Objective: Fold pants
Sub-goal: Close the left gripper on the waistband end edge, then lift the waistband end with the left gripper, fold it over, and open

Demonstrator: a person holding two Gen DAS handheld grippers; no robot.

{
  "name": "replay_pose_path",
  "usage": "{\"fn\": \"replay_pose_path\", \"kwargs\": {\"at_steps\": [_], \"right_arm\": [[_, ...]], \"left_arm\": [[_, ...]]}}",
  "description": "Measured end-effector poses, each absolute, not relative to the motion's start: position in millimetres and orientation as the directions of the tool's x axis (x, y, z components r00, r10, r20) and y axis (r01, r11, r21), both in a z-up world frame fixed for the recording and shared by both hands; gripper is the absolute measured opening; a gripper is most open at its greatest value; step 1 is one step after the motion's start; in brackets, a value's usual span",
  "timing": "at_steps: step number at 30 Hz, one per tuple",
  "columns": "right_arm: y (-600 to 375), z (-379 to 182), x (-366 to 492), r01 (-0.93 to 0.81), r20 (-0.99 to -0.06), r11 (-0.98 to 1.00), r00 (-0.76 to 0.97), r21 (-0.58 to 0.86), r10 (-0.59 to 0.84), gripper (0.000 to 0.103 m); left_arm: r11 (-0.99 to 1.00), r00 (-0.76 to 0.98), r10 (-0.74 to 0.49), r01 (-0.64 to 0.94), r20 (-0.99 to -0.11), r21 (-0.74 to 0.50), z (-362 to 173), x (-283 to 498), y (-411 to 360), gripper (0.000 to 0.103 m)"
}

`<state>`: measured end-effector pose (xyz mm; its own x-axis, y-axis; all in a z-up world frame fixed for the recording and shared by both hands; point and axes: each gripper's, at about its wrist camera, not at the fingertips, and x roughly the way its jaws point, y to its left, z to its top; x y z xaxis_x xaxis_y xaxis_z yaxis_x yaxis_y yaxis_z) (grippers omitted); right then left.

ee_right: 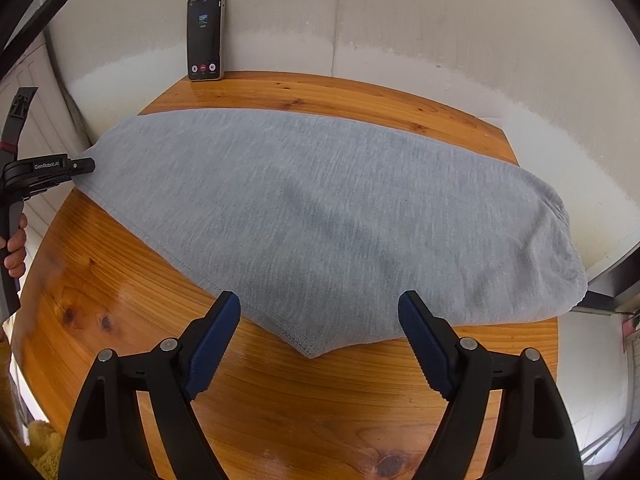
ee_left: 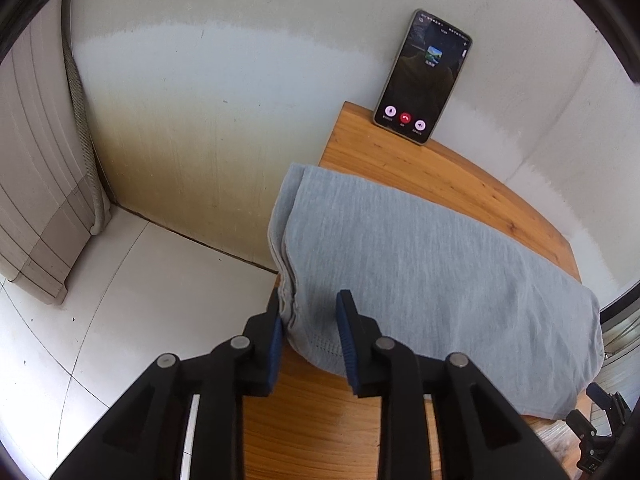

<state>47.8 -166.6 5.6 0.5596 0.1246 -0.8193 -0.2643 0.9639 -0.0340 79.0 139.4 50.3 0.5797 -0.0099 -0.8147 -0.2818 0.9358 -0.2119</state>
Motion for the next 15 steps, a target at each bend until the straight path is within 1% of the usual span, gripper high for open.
{"fn": "replay_pose_path", "kwargs": {"at_steps": [1,3,5,10,15], "right_arm": [[-167.3,6.5,47.6,-0.261,-0.818,0.965,0.562,-0.034,0.124,0.083],[-169.2,9.2,46.9,-0.257,-0.813,0.966,0.569,-0.035,0.122,0.083],[-172.0,12.1,45.8,-0.252,-0.808,0.967,0.577,-0.038,0.119,0.083],[-183.0,18.2,41.2,-0.231,-0.797,0.972,0.596,-0.053,0.098,0.083],[-198.2,22.2,37.1,-0.194,-0.787,0.980,0.611,-0.051,0.080,0.083]], "left_arm": [[0.937,0.582,-0.009,-0.278,-0.813,-0.210,50.2,79.5,138.7,0.016],[0.939,0.589,-0.005,-0.276,-0.808,-0.207,51.4,79.2,138.9,0.007],[0.936,0.592,-0.015,-0.275,-0.806,-0.220,54.1,79.4,140.6,0.006],[0.913,0.637,-0.064,-0.273,-0.768,-0.302,76.8,75.1,144.1,0.006],[0.944,0.685,-0.091,-0.171,-0.723,-0.281,117.3,75.3,119.1,0.006]]}}
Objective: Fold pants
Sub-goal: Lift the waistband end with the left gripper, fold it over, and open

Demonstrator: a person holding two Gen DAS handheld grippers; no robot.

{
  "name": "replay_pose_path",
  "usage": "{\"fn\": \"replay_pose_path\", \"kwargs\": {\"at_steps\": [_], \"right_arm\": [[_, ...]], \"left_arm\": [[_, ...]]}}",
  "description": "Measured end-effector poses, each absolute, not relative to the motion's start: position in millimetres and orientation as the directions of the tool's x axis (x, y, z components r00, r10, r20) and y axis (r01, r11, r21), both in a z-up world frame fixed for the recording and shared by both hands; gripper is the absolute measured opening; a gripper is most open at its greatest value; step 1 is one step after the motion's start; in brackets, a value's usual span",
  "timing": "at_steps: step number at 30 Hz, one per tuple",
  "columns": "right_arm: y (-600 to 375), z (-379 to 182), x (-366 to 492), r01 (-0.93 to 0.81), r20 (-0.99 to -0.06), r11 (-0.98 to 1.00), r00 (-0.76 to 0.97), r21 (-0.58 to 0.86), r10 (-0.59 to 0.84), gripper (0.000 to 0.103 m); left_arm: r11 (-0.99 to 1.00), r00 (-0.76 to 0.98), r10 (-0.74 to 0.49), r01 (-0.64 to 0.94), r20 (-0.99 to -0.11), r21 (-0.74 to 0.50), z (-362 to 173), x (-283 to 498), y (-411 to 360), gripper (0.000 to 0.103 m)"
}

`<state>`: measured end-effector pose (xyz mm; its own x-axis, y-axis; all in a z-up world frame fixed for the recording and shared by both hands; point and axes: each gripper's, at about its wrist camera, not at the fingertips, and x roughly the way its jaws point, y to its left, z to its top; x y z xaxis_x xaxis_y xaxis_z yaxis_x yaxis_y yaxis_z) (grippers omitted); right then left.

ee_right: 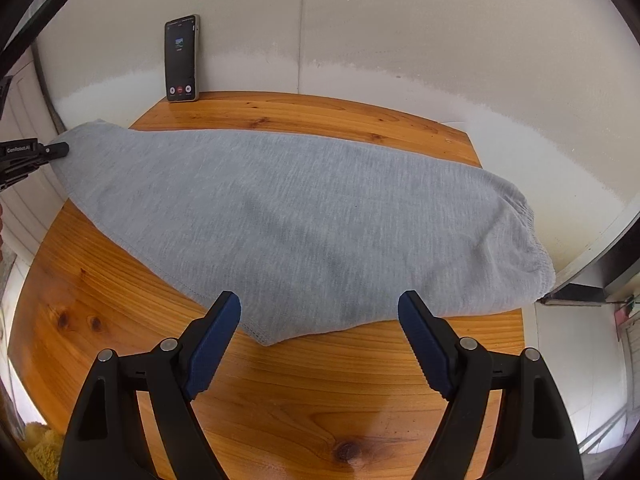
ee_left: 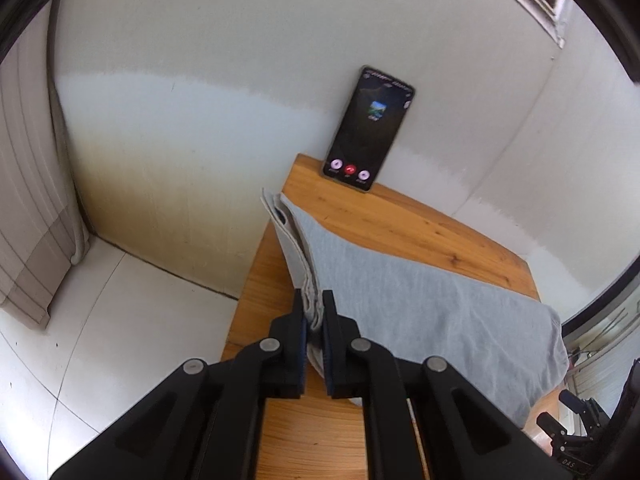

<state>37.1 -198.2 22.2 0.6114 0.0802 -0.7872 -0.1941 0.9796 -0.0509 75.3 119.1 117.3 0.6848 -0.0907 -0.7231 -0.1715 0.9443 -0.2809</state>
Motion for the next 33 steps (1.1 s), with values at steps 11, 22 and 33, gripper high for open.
{"fn": "replay_pose_path", "kwargs": {"at_steps": [11,22,33], "right_arm": [[-229.3,26.4,28.6,-0.144,-0.765,0.990,0.638,-0.006,0.088,0.083],[-267.7,24.8,25.0,-0.096,-0.748,0.994,0.654,0.058,0.107,0.083],[-295.2,17.7,26.6,-0.044,-0.750,0.992,0.651,0.118,0.118,0.083]], "left_arm": [[0.963,0.689,-0.250,0.101,-0.680,-0.252,163.0,95.2,10.4,0.006],[0.963,0.511,-0.242,0.229,-0.825,-0.141,88.9,111.7,-92.5,0.006],[0.949,0.431,-0.278,0.261,-0.858,-0.176,68.9,105.2,-109.3,0.049]]}}
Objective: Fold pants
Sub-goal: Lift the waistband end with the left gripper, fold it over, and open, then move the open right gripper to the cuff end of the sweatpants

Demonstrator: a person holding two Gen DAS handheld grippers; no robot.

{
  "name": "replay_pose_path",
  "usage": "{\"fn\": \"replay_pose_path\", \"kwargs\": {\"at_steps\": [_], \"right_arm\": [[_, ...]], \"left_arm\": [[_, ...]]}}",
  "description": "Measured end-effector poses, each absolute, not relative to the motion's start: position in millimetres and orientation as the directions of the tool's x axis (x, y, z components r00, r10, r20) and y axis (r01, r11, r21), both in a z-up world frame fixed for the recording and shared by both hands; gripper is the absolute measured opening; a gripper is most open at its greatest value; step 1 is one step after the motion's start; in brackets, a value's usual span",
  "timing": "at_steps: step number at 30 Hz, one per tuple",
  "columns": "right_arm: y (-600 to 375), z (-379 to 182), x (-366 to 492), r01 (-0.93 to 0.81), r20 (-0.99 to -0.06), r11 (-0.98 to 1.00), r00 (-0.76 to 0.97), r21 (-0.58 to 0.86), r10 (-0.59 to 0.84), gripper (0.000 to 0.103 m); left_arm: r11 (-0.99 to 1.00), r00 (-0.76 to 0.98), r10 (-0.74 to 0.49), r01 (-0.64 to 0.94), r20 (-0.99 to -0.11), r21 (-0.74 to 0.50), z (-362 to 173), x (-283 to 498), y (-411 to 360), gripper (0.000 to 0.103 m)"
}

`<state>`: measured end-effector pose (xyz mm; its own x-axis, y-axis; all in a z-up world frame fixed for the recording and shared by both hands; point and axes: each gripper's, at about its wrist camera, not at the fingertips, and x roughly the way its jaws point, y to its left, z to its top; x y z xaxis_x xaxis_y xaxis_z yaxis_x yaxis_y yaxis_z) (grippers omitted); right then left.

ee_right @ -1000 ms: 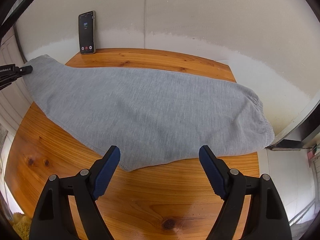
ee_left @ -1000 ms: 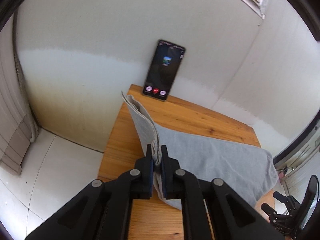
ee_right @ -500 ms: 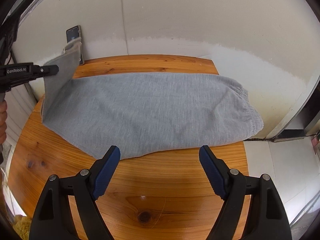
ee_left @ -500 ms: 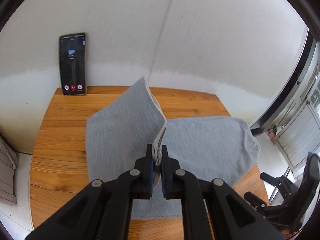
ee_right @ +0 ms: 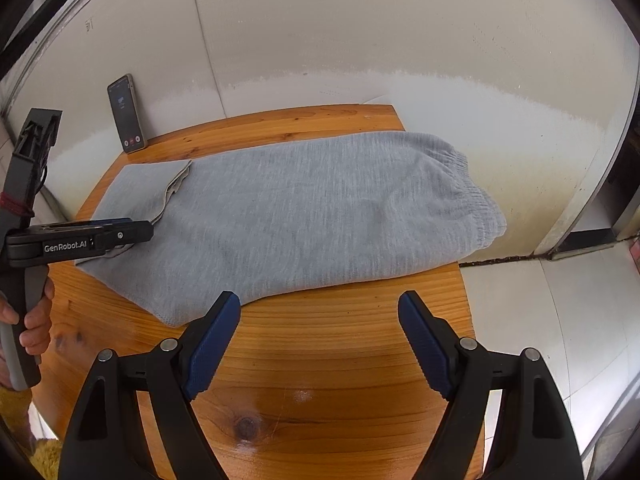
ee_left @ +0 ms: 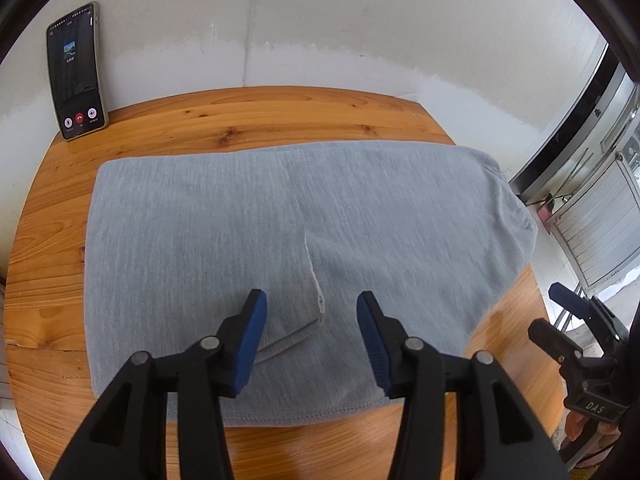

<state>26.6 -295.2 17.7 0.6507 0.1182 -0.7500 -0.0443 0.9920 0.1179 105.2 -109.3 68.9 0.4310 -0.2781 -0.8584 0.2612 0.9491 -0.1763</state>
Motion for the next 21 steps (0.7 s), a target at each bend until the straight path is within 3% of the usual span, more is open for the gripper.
{"fn": "replay_pose_path", "kwargs": {"at_steps": [4,6,7,12,21], "right_arm": [[-301.8,21.0,28.0,-0.043,-0.748,0.993,0.654,0.106,0.108,0.083],[-309.9,23.2,29.2,-0.034,-0.747,0.995,0.658,0.091,0.090,0.083],[-316.0,24.0,30.6,-0.027,-0.747,0.995,0.659,0.093,0.088,0.083],[-354.0,22.7,42.2,0.071,-0.764,0.993,0.644,0.098,0.030,0.083],[-403.5,9.0,66.7,0.185,-0.769,0.940,0.630,0.286,0.110,0.083]], "left_arm": [[0.951,0.479,-0.275,0.261,-0.834,-0.164,87.0,99.6,-105.5,0.054],[0.966,0.527,-0.227,0.227,-0.819,-0.122,94.4,99.5,-98.3,0.067],[0.976,0.549,-0.180,0.201,-0.816,-0.080,95.2,100.4,-94.9,0.068],[0.993,0.556,0.019,0.088,-0.831,0.082,81.5,110.4,-81.0,0.069],[0.993,0.513,0.071,0.042,-0.856,0.108,55.9,119.8,-81.5,0.073]]}}
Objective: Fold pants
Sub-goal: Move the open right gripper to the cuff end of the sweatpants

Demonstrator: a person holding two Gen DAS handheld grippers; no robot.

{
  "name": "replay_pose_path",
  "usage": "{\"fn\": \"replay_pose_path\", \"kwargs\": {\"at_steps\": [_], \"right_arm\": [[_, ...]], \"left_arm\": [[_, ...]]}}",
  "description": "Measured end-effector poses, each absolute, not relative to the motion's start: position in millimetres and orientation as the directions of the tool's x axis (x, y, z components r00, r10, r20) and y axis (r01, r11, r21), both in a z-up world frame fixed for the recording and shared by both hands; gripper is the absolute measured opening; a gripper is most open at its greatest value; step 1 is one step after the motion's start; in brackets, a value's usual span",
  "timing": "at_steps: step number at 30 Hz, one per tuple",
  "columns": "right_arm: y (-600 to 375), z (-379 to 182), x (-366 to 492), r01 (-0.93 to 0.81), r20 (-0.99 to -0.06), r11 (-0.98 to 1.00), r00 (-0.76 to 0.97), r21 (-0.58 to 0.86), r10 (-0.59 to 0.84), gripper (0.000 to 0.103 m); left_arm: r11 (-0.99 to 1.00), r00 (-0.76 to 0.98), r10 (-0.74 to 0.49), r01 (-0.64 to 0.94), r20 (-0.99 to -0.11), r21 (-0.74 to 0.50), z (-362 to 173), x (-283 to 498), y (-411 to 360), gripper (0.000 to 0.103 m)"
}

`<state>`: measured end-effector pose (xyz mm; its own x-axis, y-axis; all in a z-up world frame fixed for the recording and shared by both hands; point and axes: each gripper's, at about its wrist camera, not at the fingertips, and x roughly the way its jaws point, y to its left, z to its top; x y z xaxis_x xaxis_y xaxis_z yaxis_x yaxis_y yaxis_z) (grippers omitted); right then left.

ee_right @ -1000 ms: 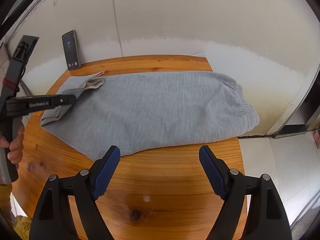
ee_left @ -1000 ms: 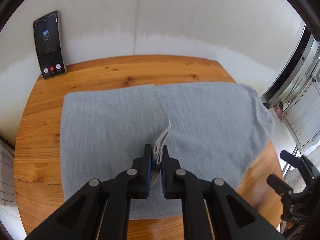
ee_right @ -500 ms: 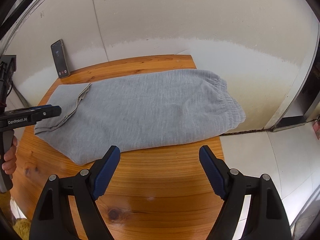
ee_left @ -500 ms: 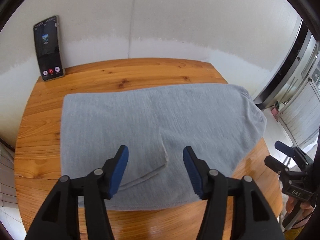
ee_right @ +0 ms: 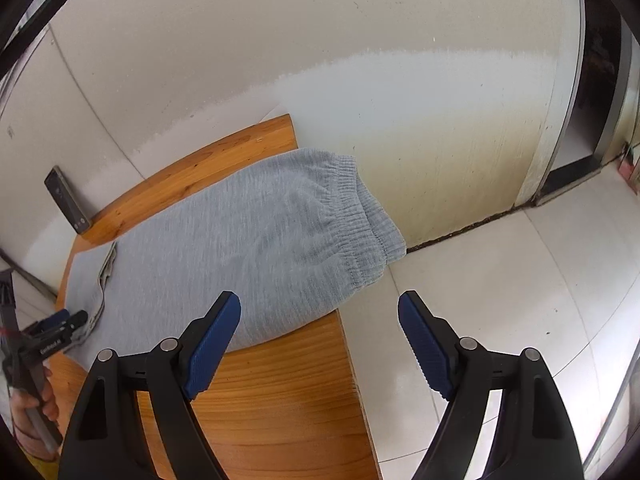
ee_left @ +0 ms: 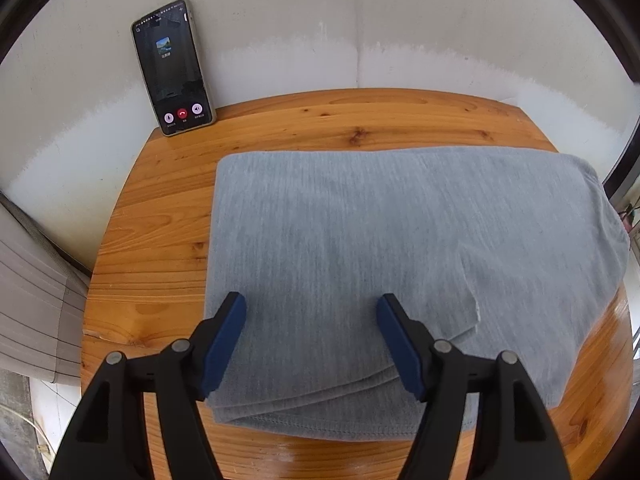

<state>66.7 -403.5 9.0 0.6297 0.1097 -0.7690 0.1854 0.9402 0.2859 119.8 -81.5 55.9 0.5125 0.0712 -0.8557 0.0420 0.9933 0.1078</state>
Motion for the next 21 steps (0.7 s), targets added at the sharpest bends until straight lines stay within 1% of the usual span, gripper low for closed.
{"fn": "replay_pose_path", "kwargs": {"at_steps": [3,8,14,15,16,17,19,21], "right_arm": [[-410.8,-1.1,76.0,0.211,-0.773,0.918,0.619,0.336,0.141,0.083],[-423.8,-17.3,89.4,0.260,-0.773,0.869,0.604,0.421,0.194,0.083],[-444.6,-32.6,101.5,0.327,-0.747,0.776,0.612,0.539,0.260,0.083],[-447.5,-36.1,102.6,0.344,-0.744,0.757,0.611,0.556,0.270,0.080],[-450.4,-40.0,102.9,0.356,-0.741,0.738,0.609,0.574,0.283,0.073],[-452.1,-43.9,104.2,0.363,-0.739,0.722,0.604,0.589,0.300,0.069],[-454.1,-49.1,105.6,0.364,-0.733,0.705,0.597,0.609,0.325,0.052],[-455.2,-49.7,105.3,0.359,-0.729,0.704,0.601,0.613,0.328,0.046]], "left_arm": [[0.996,0.510,0.063,0.026,-0.858,0.088,53.9,120.2,-79.0,0.076],[1.000,0.498,0.016,-0.002,-0.867,0.017,51.8,119.8,-69.2,0.079],[1.000,0.501,0.025,-0.001,-0.865,0.029,52.1,119.2,-71.1,0.081],[1.000,0.502,0.025,-0.001,-0.865,0.028,52.1,119.2,-70.6,0.081],[1.000,0.503,0.025,-0.001,-0.864,0.028,51.9,119.2,-70.5,0.081],[1.000,0.503,0.026,-0.001,-0.864,0.029,51.8,119.0,-70.5,0.082],[1.000,0.504,0.026,-0.001,-0.863,0.030,51.2,118.8,-70.1,0.082],[1.000,0.504,0.026,-0.002,-0.863,0.029,51.4,118.8,-70.1,0.083]]}}
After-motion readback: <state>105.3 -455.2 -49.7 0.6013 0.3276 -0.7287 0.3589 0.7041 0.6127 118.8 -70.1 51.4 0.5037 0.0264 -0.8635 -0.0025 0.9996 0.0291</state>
